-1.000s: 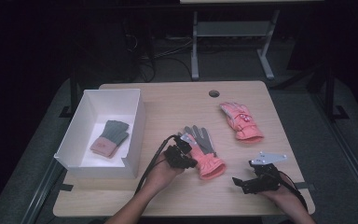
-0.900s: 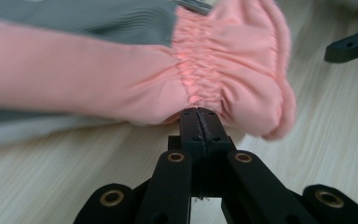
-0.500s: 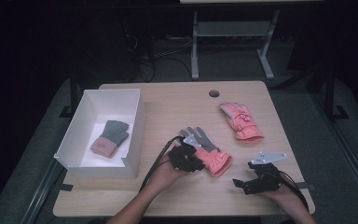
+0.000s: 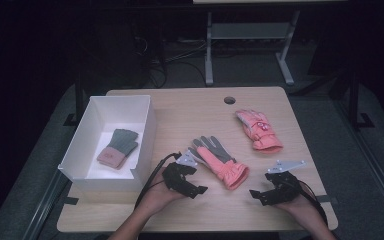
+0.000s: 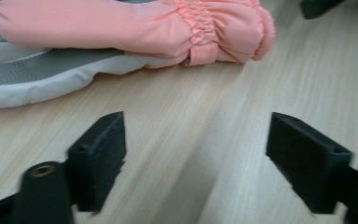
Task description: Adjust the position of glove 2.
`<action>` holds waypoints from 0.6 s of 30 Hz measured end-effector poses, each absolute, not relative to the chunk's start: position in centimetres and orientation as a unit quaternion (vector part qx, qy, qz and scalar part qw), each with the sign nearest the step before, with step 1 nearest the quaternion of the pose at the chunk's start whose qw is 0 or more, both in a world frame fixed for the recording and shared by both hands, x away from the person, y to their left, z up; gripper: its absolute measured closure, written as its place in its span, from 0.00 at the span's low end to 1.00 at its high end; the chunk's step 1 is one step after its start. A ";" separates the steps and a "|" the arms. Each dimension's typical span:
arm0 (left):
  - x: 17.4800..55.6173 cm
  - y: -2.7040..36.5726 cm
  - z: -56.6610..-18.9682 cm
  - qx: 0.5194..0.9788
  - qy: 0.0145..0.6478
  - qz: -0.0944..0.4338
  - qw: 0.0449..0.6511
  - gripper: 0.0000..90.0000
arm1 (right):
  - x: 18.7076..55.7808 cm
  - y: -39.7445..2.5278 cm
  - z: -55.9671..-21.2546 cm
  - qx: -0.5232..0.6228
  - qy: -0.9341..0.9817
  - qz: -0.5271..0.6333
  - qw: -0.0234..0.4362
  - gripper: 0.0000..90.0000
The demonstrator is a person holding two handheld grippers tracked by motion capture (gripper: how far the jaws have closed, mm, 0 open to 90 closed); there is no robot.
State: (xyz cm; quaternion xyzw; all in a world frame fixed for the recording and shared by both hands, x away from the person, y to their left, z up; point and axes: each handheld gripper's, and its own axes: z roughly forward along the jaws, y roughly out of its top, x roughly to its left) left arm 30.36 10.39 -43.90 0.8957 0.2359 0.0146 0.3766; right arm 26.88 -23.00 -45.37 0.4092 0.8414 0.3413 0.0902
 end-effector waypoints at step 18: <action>29.1 13.5 -44.9 0.894 0.256 0.032 0.367 0.16 | 30.5 -22.8 -43.7 0.418 0.841 0.333 0.082 0.23</action>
